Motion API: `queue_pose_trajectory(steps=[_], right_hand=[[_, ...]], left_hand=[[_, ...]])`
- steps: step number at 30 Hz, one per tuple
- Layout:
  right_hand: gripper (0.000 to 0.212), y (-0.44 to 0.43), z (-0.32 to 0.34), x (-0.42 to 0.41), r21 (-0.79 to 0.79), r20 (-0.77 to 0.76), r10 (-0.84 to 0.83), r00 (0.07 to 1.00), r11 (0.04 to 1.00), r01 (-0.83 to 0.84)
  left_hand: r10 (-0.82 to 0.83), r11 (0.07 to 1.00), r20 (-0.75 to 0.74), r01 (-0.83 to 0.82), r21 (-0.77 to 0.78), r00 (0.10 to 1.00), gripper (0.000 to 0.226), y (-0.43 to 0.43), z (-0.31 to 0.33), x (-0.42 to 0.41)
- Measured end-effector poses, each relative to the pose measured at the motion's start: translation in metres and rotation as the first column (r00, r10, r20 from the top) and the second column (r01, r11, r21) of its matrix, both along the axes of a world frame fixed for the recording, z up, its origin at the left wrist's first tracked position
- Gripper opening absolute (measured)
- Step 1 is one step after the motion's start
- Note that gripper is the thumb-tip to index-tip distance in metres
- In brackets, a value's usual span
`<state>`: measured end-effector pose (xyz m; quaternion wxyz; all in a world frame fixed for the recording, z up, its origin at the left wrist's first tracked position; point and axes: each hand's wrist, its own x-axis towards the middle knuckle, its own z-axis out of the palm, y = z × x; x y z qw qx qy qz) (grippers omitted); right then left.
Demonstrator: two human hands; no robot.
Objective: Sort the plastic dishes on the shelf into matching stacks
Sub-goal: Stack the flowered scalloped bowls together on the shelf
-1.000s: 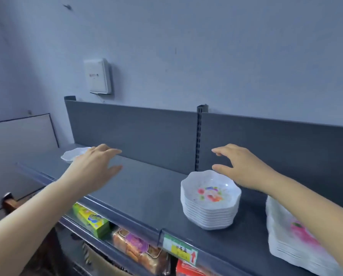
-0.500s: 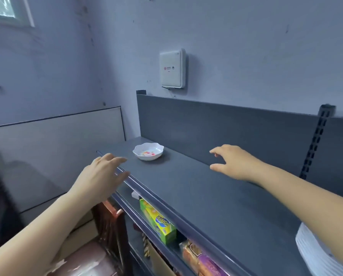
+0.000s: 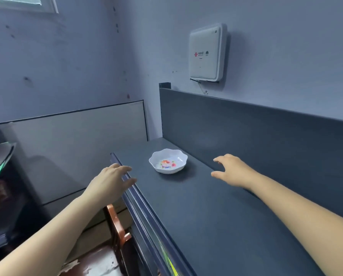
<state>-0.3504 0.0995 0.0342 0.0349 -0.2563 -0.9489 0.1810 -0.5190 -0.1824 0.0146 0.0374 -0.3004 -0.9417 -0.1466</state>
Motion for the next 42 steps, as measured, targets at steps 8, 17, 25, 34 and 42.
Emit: queue_pose_trajectory(steps=[8,17,25,34,42], right_hand=[[0.057,0.029,-0.050,-0.046,-0.136,0.036,-0.073,0.997,0.988,0.078],[0.057,0.044,-0.058,-0.101,-0.176,0.046,-0.227,0.973,0.957,0.232],[0.061,0.041,-0.062,-0.143,-0.437,-0.025,-0.402,0.915,0.828,0.352],[0.022,0.029,-0.036,-0.118,-0.805,-0.145,-0.567,0.811,0.544,0.236],[0.021,0.012,0.011,0.011,-0.771,-0.217,-0.750,0.625,0.525,0.361]], left_hand=[[-0.039,0.999,0.148,0.038,0.004,0.988,0.052,0.053,-0.029,-0.091],[-0.085,0.974,0.563,-0.050,0.219,0.822,0.046,0.139,-0.067,-0.185],[-0.319,0.908,0.734,-0.027,0.417,0.599,0.039,0.164,-0.076,-0.203],[-0.607,0.786,0.631,0.250,0.565,0.483,0.046,0.187,-0.023,-0.167],[-0.774,0.630,0.574,0.410,0.659,0.266,0.038,0.224,0.016,-0.061]])
